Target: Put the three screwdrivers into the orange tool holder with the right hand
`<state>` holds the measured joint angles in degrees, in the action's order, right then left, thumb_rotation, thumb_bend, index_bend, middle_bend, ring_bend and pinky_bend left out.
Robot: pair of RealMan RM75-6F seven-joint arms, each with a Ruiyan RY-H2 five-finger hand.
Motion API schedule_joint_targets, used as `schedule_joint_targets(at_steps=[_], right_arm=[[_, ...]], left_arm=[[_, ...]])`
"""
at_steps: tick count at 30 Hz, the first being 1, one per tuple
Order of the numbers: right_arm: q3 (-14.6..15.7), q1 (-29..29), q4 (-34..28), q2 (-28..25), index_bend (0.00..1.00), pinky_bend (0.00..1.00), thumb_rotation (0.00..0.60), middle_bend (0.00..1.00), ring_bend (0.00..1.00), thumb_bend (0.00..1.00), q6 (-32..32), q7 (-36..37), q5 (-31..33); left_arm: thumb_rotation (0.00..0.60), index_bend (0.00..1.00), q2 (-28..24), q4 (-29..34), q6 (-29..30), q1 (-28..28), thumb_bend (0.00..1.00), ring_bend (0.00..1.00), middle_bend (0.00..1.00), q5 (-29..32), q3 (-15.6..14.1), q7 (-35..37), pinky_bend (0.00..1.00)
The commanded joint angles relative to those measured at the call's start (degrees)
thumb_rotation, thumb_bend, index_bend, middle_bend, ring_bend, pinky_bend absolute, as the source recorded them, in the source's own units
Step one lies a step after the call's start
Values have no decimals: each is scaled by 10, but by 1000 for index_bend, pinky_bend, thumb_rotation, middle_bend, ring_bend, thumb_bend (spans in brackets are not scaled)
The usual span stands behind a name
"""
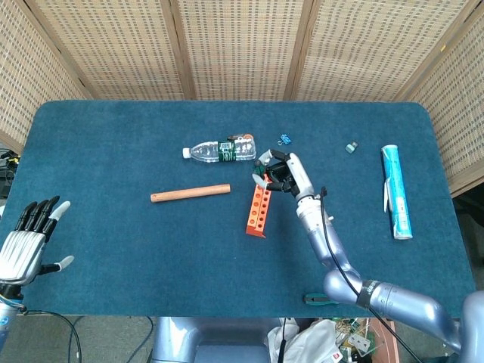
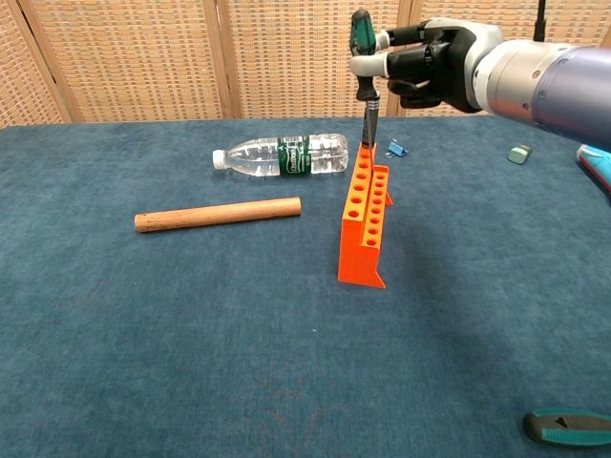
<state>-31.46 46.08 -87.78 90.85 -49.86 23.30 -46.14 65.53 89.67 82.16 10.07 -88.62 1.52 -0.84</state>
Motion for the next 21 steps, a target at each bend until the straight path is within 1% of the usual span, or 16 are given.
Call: schedule_joint_targets(at_steps=[1, 11, 21], right_arm=[[-1, 0, 0, 1, 653, 1000, 600, 956, 864, 587, 1, 2, 0], [-9, 2, -6, 0, 654, 1000, 600, 956, 864, 587, -3, 4, -5], [-3, 4, 3, 7, 654, 1000, 600, 956, 864, 587, 2, 4, -4]], left_arm=[[600, 0, 0, 0, 0, 0, 0, 0, 0, 0, 0, 0, 0], [600, 0, 1, -1, -2, 1, 0, 0, 0, 2, 0, -1, 0], [600, 0, 1, 0, -3, 1, 0, 0, 0, 2, 0, -1, 0]])
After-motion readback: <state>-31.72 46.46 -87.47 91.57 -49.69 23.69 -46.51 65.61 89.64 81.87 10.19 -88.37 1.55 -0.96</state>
